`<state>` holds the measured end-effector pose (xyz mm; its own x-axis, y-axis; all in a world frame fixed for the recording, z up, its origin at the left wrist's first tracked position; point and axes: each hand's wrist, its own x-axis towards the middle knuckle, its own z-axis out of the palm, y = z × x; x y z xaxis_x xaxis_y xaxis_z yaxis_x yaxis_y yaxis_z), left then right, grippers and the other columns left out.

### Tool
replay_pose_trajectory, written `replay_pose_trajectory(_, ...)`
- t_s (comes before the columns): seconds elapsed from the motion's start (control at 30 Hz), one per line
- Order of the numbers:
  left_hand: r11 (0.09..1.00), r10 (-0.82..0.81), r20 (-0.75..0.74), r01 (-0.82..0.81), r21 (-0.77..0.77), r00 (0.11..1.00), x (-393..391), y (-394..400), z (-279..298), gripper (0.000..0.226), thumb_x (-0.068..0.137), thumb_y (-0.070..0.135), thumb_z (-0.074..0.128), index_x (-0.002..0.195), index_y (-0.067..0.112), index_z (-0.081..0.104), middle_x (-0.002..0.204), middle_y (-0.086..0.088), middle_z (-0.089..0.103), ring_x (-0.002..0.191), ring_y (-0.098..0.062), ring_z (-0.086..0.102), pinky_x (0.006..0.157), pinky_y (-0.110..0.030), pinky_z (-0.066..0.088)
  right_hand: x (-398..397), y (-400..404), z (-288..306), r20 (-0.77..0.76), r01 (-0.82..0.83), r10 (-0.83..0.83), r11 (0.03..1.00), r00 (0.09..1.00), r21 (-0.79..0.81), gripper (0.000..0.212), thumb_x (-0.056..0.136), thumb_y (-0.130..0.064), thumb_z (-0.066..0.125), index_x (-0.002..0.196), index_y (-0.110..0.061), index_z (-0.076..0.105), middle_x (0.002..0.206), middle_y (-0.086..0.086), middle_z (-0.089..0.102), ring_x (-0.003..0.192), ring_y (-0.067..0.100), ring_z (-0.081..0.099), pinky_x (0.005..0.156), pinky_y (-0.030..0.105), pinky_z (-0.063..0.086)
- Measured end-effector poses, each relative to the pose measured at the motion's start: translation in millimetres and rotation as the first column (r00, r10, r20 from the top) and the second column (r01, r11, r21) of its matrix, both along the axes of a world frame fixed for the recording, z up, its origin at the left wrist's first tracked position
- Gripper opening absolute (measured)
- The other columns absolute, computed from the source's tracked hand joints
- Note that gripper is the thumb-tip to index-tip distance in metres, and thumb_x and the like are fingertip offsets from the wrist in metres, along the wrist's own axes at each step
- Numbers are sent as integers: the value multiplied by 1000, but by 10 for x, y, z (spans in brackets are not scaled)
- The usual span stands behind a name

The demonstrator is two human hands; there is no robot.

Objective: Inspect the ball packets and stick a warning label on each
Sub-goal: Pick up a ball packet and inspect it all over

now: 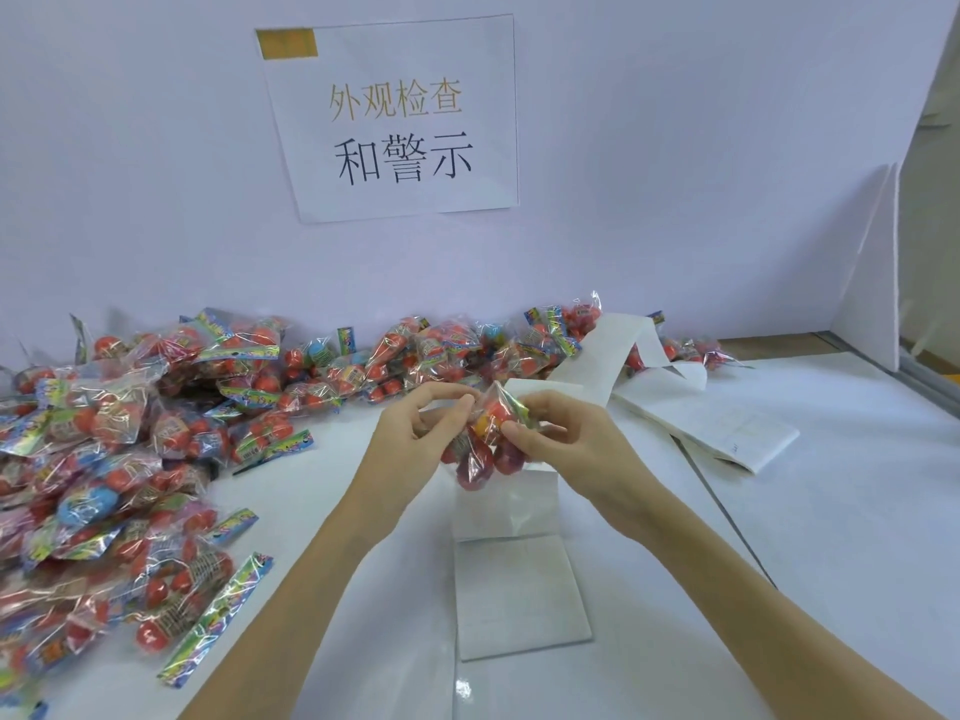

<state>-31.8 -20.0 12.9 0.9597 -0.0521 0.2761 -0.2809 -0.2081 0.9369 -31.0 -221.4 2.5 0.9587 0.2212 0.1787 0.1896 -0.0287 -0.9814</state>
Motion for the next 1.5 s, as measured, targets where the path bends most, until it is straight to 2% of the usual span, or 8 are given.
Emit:
replay_pose_trajectory(0.13, 981, -39, -120, 15, -191, 992, 27, -43, -41, 39, 86, 47, 70, 113, 18, 74, 79, 3, 75, 65, -6, 63, 59, -11, 46, 21, -32, -4, -72, 53, -46, 994, 996, 94, 22, 95, -15, 75, 113, -3, 70, 107, 19, 75, 91, 31, 76, 89, 37, 63)
replay_pose_trajectory(0.33, 971, 33, -78, -51, -233, 996, 70, -12, -83, 10, 97, 18, 71, 98, 10, 78, 95, -10, 78, 87, -18, 71, 87, -32, 58, 23, -48, 45, -169, 44, -16, 985, 986, 165, 48, 86, -35, 79, 127, -17, 61, 110, 10, 79, 93, 21, 75, 79, 26, 60)
replay_pose_trajectory(0.63, 952, -7, -135, -34, -305, 991, 17, -36, -13, 28, 83, 30, 77, 97, 6, 80, 104, -20, 76, 88, -22, 64, 91, -38, 54, 62, -62, 12, -123, 220, -200, 960, 972, 173, 15, 93, -29, 77, 96, -16, 85, 101, 3, 81, 104, 27, 75, 105, 45, 56)
replay_pose_trajectory(0.9, 900, -21, -184, -62, -432, 983, 50, -15, -66, 17, 97, 13, 69, 88, 6, 81, 89, -8, 78, 72, -13, 70, 72, -20, 58, 36, -63, 40, -115, 157, -136, 968, 984, 197, 26, 100, -31, 67, 116, -13, 75, 105, 10, 79, 95, 24, 76, 88, 36, 63)
replay_pose_trajectory(1.1, 970, -47, -210, -6, -244, 977, 52, 39, -23, 21, 103, 20, 63, 108, 2, 73, 92, -8, 74, 76, -18, 68, 71, -34, 61, 58, -120, 53, -185, 107, -74, 978, 980, 177, 18, 101, -23, 67, 106, -6, 72, 94, 9, 76, 78, 17, 69, 68, 23, 56)
replay_pose_trajectory(1.23, 987, -73, -163, 48, -156, 984, 23, -44, -41, 22, 102, 26, 63, 109, 8, 74, 95, -6, 75, 80, -18, 66, 71, -31, 55, 48, -110, 51, -181, -4, 33, 987, 983, 160, 20, 100, -27, 67, 86, -14, 75, 83, 2, 73, 74, 15, 65, 70, 23, 56)
replay_pose_trajectory(1.4, 985, 19, -76, -31, -169, 997, 37, -93, -110, 10, 99, 15, 70, 96, 8, 77, 84, -9, 76, 67, -17, 67, 62, -28, 58, 37, -65, 56, -198, 10, 20, 989, 980, 146, 45, 96, -51, 62, 99, -11, 81, 97, 7, 80, 81, 13, 70, 72, 22, 58)
replay_pose_trajectory(1.5, 977, 76, -62, -87, -193, 995, 61, -70, -118, 11, 100, 15, 68, 96, 10, 78, 84, -6, 78, 64, -15, 68, 60, -24, 58, 46, -88, 42, -171, -15, 42, 988, 984, 155, 32, 91, -39, 72, 101, -9, 78, 100, 9, 79, 87, 17, 72, 80, 25, 59)
